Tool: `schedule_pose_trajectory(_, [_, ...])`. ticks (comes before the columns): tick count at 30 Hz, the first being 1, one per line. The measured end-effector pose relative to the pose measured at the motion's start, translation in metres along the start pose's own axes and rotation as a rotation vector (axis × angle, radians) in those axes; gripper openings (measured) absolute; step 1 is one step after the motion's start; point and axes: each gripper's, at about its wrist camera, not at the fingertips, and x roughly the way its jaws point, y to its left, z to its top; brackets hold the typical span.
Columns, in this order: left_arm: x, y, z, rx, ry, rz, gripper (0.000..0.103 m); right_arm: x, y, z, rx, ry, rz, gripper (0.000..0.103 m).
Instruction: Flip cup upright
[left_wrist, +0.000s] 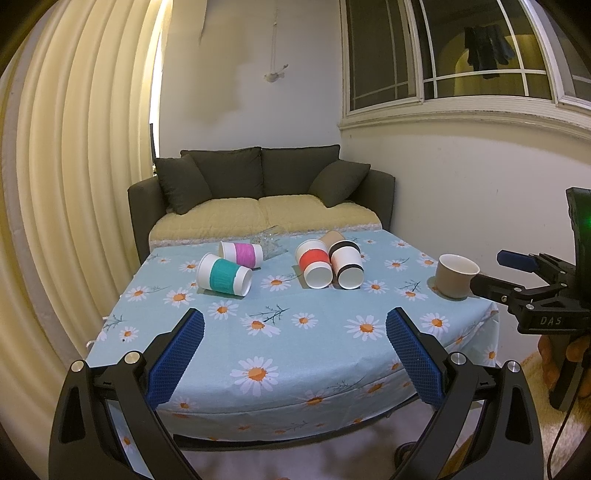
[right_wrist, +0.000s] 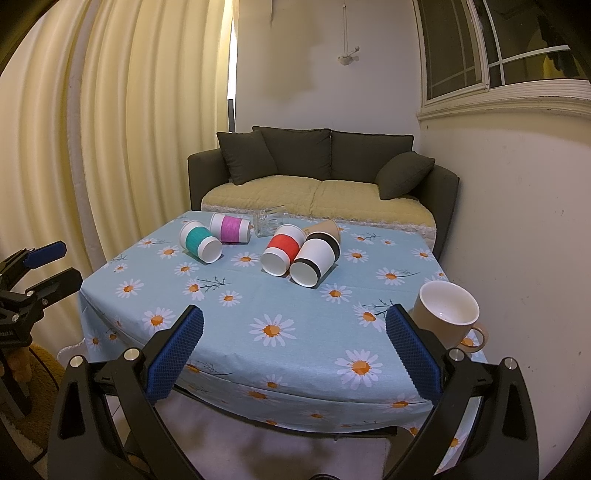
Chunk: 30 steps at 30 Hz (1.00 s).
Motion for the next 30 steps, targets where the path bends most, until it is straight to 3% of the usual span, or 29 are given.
schedule_pose_trajectory(8, [0.006,0.002,0.0,-0.007,0.038,-0.002,0.096,-0.001,-0.003,-0.006,0.03,-0.021,-0.005,0.098])
schedule_pose_trajectory(14, [0.014,0.002,0.005,-0.002,0.084,-0.025,0.096,0.002,-0.021,0.004,0.102,0.004,0.039,0.098])
schedule_pose_trajectory(20, [0.032,0.004,0.028,-0.054,0.136,-0.143,0.096,0.006,-0.026,0.018,0.143,0.002,0.075,0.098])
schedule_pose_trajectory(25, [0.066,0.003,0.058,-0.141,0.227,-0.246,0.096,0.013,-0.036,0.035,0.168,-0.009,0.09,0.098])
schedule_pose_trajectory(30, [0.125,-0.002,0.09,-0.203,0.364,-0.217,0.096,0.028,-0.049,0.048,0.211,0.014,0.1,0.098])
